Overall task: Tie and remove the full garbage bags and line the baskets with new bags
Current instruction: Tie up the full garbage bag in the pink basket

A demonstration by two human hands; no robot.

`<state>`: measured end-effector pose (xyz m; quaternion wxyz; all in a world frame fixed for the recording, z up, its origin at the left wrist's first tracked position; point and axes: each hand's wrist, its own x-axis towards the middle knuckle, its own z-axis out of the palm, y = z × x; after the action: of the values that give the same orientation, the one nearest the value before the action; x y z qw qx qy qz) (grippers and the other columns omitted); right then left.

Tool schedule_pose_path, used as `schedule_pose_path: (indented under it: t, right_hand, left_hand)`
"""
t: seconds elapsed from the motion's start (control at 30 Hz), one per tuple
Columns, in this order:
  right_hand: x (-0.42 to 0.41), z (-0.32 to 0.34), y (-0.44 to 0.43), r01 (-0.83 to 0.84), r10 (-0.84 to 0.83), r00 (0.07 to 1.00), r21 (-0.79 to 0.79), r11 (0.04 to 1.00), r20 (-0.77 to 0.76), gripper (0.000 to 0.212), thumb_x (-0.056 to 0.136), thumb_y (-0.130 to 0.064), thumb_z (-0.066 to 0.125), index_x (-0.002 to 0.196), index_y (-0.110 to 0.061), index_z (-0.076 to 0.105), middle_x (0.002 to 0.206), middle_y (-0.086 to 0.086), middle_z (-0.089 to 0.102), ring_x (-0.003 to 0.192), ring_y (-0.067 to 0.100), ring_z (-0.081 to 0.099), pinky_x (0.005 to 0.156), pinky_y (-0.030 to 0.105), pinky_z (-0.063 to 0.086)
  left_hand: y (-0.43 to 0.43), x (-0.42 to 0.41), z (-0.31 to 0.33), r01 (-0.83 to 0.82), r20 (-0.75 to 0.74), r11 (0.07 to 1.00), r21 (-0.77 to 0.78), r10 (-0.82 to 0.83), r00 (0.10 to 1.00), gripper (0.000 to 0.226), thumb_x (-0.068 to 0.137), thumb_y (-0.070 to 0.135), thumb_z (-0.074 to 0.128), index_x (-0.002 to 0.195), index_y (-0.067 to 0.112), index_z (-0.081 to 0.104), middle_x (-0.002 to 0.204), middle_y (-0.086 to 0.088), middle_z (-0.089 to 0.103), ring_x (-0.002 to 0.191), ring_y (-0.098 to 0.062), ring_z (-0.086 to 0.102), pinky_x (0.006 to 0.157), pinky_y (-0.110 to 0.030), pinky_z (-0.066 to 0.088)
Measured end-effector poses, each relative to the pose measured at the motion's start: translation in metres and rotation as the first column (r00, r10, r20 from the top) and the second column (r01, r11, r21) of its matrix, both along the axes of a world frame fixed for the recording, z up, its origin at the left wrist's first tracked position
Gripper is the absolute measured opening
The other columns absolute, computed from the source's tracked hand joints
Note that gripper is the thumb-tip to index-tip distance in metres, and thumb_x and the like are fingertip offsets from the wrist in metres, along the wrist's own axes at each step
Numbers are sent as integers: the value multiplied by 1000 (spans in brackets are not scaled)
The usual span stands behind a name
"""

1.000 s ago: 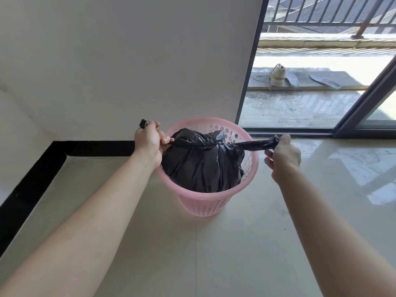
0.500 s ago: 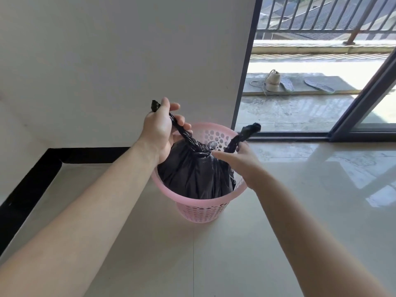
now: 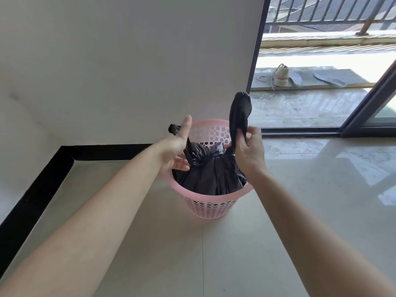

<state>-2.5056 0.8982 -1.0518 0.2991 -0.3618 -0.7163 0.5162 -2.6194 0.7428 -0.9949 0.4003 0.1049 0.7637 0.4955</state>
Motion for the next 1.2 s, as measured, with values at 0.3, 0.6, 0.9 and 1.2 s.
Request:
schedule_pose_path:
  t: [0.3,0.6,0.9,1.2]
  right_hand:
    - [-12,16,-5,-69,-247,908,-703,708,-338,22,102,-31,51,95,-14,63,66,-2,69,58,13,69,73,35,56]
    - [-3,32,-1,-260,-393,778,-820,510,-491,26,102,-21,38,101,-1,55,90,13,66,78,32,73,79,40,59]
    - [7,9,3,-77,93,993,-203,976,71,27,87,-30,72,99,-5,71,91,16,71,81,21,64,85,42,55]
    - [-8,32,-22,-56,12,980,-220,974,-201,22,99,-52,49,100,-40,68,80,-33,70,81,-19,61,72,0,42]
  left_hand:
    - [0,7,-41,170,-434,985,-7,-156,887,39,63,8,88,86,24,61,70,14,64,72,-11,64,78,-23,53]
    - [-5,1,-46,211,-633,974,85,-111,766,19,84,10,72,73,26,71,68,13,64,71,-13,56,64,-16,43]
    - [-9,-15,-15,106,-328,914,391,31,944,15,85,32,71,87,19,78,99,-4,76,94,-19,68,75,-28,49]
    - [16,3,9,-109,-105,753,649,230,967,52,97,50,47,72,7,58,73,-15,67,76,-24,69,86,-36,51]
